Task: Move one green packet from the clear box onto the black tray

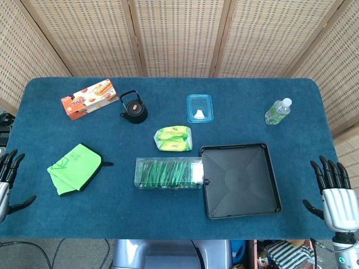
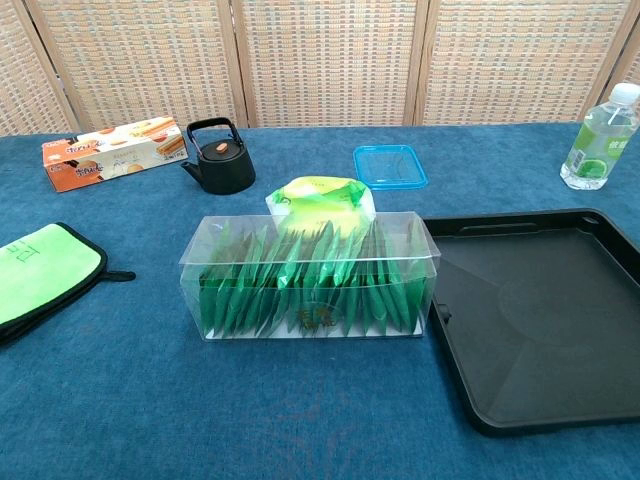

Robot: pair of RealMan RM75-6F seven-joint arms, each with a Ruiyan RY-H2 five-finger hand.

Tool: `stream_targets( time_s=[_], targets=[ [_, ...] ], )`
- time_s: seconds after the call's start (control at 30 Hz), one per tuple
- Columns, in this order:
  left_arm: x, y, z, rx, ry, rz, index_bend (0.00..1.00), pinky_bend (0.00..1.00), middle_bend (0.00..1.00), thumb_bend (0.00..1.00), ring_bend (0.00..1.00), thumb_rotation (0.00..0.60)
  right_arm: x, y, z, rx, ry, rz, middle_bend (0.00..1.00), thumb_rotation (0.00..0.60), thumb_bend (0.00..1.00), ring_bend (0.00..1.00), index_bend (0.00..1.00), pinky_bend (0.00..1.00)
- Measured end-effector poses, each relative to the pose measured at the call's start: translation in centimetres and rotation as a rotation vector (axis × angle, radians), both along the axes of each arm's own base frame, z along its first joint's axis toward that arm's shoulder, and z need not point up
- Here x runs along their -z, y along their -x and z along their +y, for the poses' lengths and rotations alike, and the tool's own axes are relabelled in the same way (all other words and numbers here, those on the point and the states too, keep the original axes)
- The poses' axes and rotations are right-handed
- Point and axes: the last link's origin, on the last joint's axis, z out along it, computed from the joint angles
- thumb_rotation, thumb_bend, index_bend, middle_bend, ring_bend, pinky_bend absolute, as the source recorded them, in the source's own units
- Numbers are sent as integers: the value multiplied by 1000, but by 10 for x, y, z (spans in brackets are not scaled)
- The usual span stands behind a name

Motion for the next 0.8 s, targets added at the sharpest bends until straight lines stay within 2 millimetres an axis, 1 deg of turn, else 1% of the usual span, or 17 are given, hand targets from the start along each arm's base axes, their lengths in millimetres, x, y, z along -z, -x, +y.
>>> stream_targets(
  time_s=[0.3, 0.4, 0.5, 0.6, 0.7, 0.8],
  targets=[
    [0, -1, 1, 1, -10, 5, 0, 0, 0, 57, 0, 600, 3, -2, -2, -14, -35, -17, 0, 600, 0, 0, 0, 0],
    [0, -1, 2, 4, -18, 6, 0, 0, 0, 57, 0, 600, 6, -8, -11, -48, -77, -32, 0, 600, 0, 0, 0, 0],
    [0, 0, 3, 1, -20, 6, 0, 0, 0, 57, 0, 600, 9, -17, -27, -87, -135, -37, 0, 600, 0, 0, 0, 0],
    [0, 1, 5, -3, -24, 4, 0, 0, 0, 57, 0, 600, 15, -32, -46, -129, -221, -69, 0, 600, 0, 0, 0, 0],
    [0, 2, 7, -8, -30, 5, 0, 0, 0, 57, 0, 600, 23, -55, -69, -177, -332, -122, 0, 600, 0, 0, 0, 0],
    [0, 3, 8, -16, -33, 6, 0, 0, 0, 57, 0, 600, 33, -85, -92, -237, -441, -157, 0, 600, 5, 0, 5, 0]
  ],
)
